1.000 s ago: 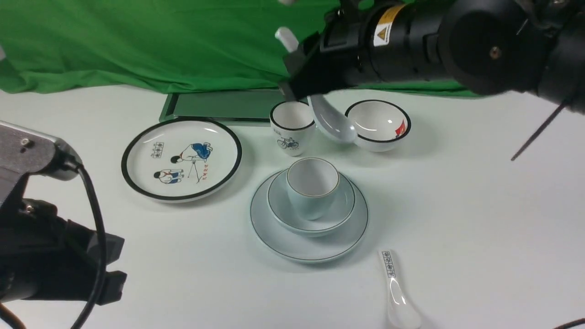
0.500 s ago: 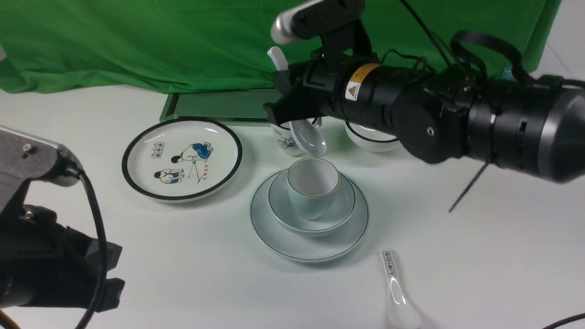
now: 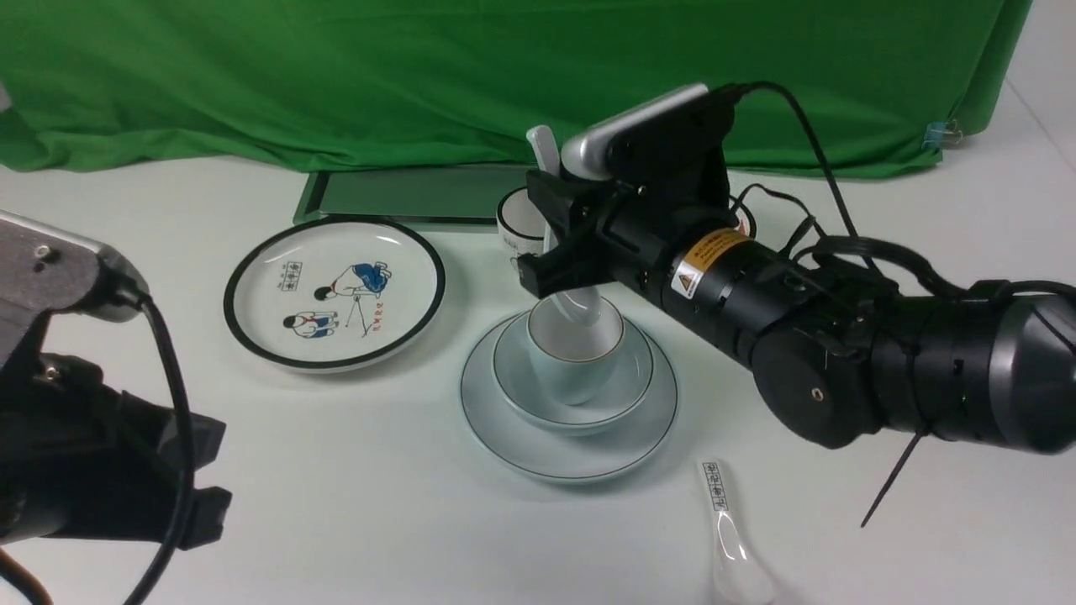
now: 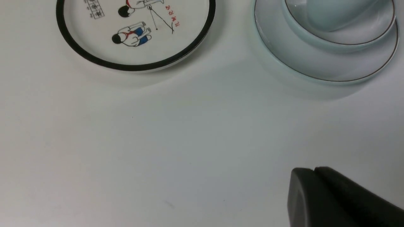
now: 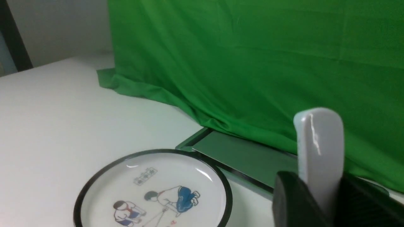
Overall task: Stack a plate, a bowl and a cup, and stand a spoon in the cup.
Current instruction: Use the right arm to put the blue soup spoon into the blue teacup in the middle
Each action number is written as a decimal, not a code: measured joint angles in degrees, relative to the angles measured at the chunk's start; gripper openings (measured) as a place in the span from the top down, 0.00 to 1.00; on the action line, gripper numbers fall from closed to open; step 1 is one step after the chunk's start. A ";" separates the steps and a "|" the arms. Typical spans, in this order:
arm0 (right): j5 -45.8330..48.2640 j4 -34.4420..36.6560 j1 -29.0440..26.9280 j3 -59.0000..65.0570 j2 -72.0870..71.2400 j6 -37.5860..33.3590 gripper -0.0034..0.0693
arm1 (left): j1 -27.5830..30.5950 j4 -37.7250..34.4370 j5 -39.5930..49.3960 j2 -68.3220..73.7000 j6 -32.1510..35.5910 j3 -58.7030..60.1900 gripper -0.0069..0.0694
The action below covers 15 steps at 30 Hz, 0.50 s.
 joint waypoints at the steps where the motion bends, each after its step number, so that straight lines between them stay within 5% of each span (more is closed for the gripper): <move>1: -0.48 0.00 0.00 0.00 0.78 -0.27 0.73 | 0.00 0.00 -0.30 0.00 0.00 0.00 0.96; 10: -2.08 0.11 0.00 0.56 5.90 -1.28 0.71 | 0.00 0.00 -0.50 0.00 0.00 0.00 0.95; 15: -2.07 0.13 0.00 0.56 4.70 -1.28 0.55 | 0.00 0.00 -0.32 -1.75 0.08 0.04 0.95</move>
